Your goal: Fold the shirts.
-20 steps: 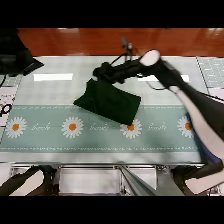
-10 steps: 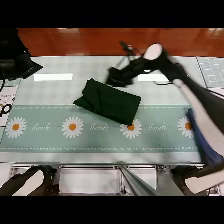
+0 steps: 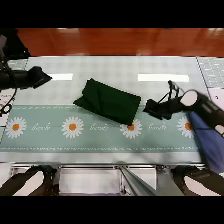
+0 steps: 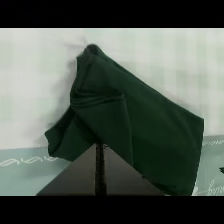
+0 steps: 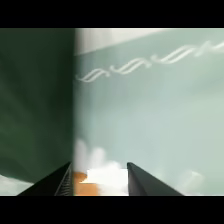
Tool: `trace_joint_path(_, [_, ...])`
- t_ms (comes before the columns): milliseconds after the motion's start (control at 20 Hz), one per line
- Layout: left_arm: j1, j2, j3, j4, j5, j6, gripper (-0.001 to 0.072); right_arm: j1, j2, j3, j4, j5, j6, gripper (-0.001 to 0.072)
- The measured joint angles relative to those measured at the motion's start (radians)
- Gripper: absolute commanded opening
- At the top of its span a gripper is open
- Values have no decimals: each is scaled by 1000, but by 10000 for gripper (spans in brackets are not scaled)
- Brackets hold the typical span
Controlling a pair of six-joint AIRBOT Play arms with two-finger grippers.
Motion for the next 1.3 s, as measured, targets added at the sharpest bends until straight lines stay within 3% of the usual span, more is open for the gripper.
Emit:
trace_joint_path(150, [-13,0,-22,-9,0,1,21,-9,-94,-54,273,-100,-188,415])
trace_joint_path(300, [-20,0,-31,-14,0,2,21,-7,-203,-32,506,-111,-366,404])
trace_joint_path(350, [-21,0,-32,-16,0,2,21,-4,-240,-12,562,-99,-409,351])
trace_joint_path(450, [-22,0,-34,-17,0,1,22,6,-303,35,607,-75,-468,24])
trace_joint_path(600, [-23,0,-35,-18,-1,1,22,23,-348,134,650,10,-542,22])
trace_joint_path(750, [-23,0,-35,-18,0,1,21,30,-340,338,557,84,-498,22])
trace_joint_path(1050, [-23,0,-35,-19,0,1,22,-40,-353,954,154,322,-225,22])
trace_joint_path(1300, [-23,0,-35,-22,0,1,22,-249,-341,1239,39,550,-138,22])
